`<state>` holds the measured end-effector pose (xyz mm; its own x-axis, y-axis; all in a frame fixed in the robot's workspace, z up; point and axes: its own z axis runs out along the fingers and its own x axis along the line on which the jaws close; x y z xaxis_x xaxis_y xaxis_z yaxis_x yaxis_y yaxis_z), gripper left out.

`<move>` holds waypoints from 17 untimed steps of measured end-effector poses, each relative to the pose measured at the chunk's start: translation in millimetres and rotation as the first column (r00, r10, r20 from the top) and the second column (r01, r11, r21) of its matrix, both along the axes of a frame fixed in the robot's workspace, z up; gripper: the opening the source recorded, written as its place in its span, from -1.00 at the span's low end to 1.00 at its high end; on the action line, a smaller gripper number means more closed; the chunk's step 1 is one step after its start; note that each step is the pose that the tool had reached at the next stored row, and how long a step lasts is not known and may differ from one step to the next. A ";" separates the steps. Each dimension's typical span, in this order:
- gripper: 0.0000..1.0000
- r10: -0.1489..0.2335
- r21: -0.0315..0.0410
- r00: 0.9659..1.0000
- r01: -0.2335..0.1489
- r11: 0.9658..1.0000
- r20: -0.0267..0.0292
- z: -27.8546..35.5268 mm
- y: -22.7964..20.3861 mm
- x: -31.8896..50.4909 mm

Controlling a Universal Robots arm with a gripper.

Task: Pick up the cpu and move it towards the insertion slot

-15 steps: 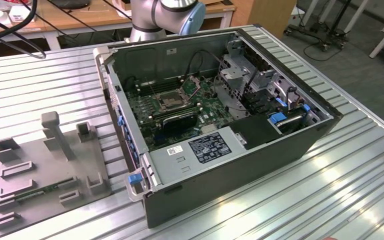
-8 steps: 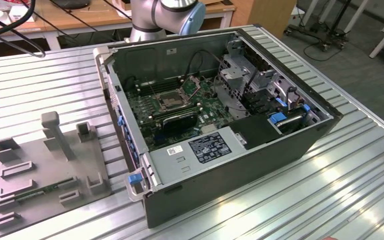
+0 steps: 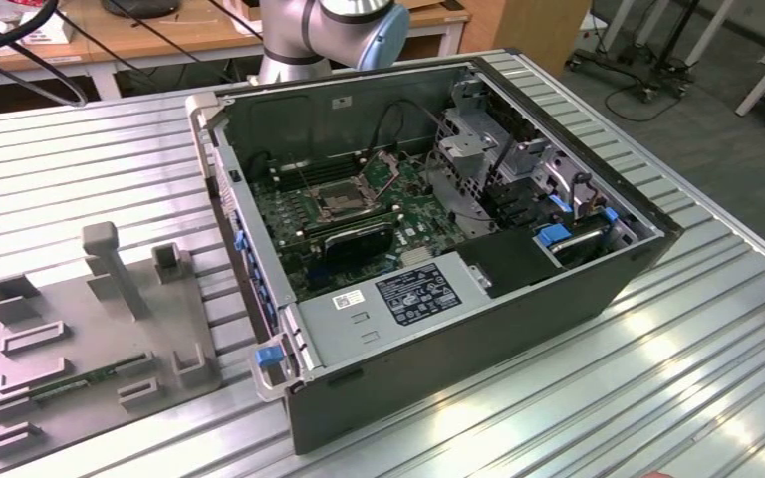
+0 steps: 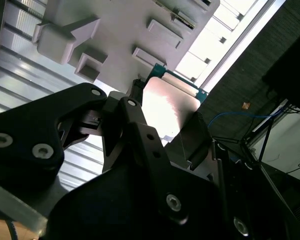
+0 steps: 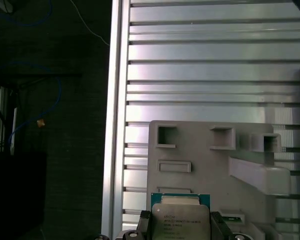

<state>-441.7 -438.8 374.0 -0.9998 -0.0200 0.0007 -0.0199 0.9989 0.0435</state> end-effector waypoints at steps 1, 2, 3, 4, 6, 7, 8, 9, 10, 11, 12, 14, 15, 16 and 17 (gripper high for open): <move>0.08 0.000 0.000 1.000 0.000 1.000 0.000 0.0 0.0 0.0; 0.08 0.000 0.000 1.000 0.000 1.000 0.000 1.0 0.0 0.0; 0.08 0.000 0.000 1.000 0.000 1.000 0.000 1.9 0.0 0.0; 0.08 0.000 0.000 1.000 0.000 1.000 0.000 2.0 0.0 0.0; 0.08 0.000 0.000 1.000 0.000 1.000 0.000 2.4 0.0 0.0; 0.08 0.000 0.000 1.000 0.000 1.000 0.000 2.8 0.0 0.0; 0.08 0.000 0.000 1.000 0.000 1.000 0.000 3.3 0.0 0.0; 0.08 0.000 0.000 1.000 0.000 1.000 0.000 3.8 0.0 0.0; 0.08 0.000 0.000 1.000 0.000 1.000 0.000 4.3 0.0 0.0; 0.08 0.000 0.000 1.000 0.000 1.000 0.000 4.7 0.0 0.0; 0.08 0.000 0.000 1.000 0.000 1.000 0.000 4.7 0.0 0.0; 0.08 0.000 0.000 1.000 0.000 1.000 0.000 4.7 0.0 0.0; 0.08 0.000 0.000 1.000 0.000 1.000 0.000 4.8 0.0 0.0; 0.08 0.000 0.000 1.000 0.000 1.000 0.000 4.9 0.0 0.0; 0.08 0.000 0.000 1.000 0.000 1.000 0.000 4.9 0.0 0.0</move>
<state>-441.8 -438.8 378.9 -0.9998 -0.0200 0.0007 -0.0199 0.9989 0.0435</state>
